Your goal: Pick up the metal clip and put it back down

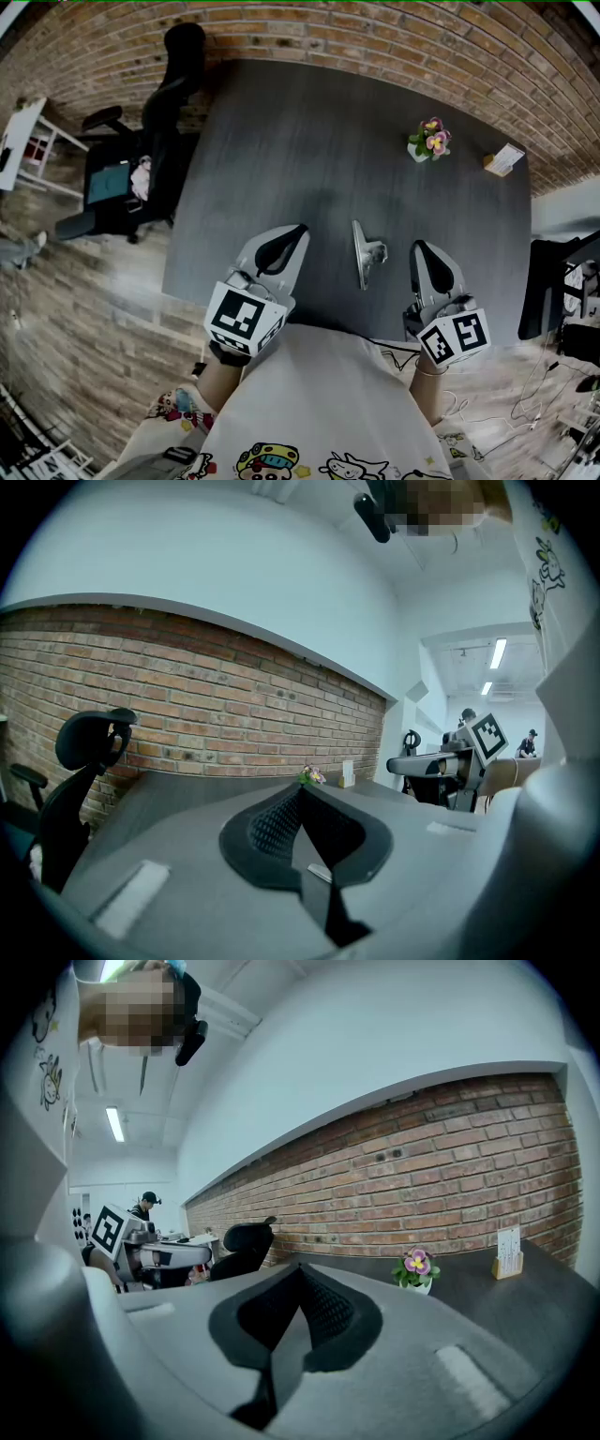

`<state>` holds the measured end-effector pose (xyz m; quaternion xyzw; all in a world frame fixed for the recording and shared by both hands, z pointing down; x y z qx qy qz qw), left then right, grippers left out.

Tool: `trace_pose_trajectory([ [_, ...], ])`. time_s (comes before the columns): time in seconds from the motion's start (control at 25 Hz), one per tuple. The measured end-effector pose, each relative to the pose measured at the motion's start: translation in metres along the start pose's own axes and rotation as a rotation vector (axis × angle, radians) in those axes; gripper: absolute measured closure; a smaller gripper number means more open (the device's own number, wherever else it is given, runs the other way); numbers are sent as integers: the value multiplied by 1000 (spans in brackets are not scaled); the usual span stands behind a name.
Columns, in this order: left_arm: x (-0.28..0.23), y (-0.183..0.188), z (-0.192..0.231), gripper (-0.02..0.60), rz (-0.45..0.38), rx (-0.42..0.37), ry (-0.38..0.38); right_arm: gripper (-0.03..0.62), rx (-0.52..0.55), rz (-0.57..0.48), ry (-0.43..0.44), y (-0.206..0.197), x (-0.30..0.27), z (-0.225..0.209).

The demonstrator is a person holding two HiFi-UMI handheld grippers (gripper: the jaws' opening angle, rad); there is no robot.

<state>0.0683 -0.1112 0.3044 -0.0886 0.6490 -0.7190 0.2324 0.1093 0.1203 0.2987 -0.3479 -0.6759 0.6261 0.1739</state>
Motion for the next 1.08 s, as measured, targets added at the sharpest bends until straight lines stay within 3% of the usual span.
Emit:
trace_pose_trajectory([
  [0.6, -7, -5, 2, 580, 16, 2, 17, 593, -30, 8, 2, -5, -5, -12],
  [1.08, -16, -7, 11, 583, -4, 13, -10, 592, -24, 1, 7, -4, -7, -17],
])
Point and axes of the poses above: the fingertips, and each gripper's own axes: x backward along the fingers, z to its left, y out of its top, the point moved 5 cm from there along x, backward along the fingers
